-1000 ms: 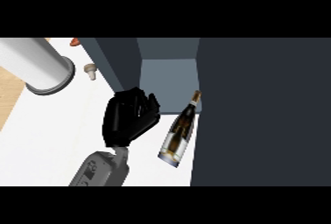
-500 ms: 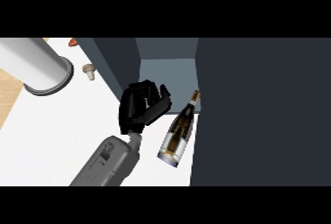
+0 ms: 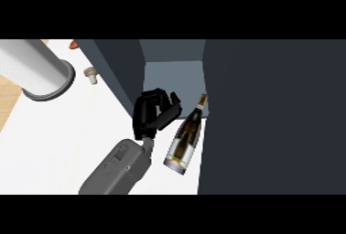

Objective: Pick up the wine, place it into the cabinet and close the cabinet

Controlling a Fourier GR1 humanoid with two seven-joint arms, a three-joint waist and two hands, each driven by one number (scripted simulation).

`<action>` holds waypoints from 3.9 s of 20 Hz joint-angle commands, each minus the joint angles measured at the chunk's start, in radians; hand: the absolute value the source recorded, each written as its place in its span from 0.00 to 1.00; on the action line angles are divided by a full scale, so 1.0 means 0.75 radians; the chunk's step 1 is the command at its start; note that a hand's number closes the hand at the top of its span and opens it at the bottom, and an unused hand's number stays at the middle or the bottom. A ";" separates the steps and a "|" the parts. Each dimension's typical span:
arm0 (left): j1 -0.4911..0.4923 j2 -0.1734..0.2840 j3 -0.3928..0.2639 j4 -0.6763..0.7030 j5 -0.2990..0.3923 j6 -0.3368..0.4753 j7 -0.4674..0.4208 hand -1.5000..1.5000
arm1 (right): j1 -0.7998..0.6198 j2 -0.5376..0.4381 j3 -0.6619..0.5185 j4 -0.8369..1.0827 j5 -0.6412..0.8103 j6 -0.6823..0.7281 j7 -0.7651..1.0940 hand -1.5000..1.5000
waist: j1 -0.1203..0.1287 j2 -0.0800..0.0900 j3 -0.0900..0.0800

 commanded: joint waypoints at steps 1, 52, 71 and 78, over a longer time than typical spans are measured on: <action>-0.056 0.000 -0.033 0.134 0.130 -0.021 -0.108 1.00 | 0.047 -0.012 -0.067 -0.221 -0.196 0.007 0.100 0.00 | 0.002 0.002 0.000; -0.888 0.089 0.171 1.305 0.180 0.090 -0.151 0.00 | 0.160 0.073 0.020 -0.167 -0.133 0.145 -0.035 0.00 | -0.047 0.022 0.001; -0.792 0.098 0.200 1.175 0.122 -0.220 -0.380 0.00 | 0.175 0.090 0.007 -0.213 -0.124 0.121 0.009 0.00 | 0.009 0.004 0.000; -0.746 0.050 0.228 0.997 0.129 -0.228 -0.396 0.00 | 0.275 0.090 0.084 -0.275 -0.045 0.114 0.006 0.00 | 0.042 -0.019 0.001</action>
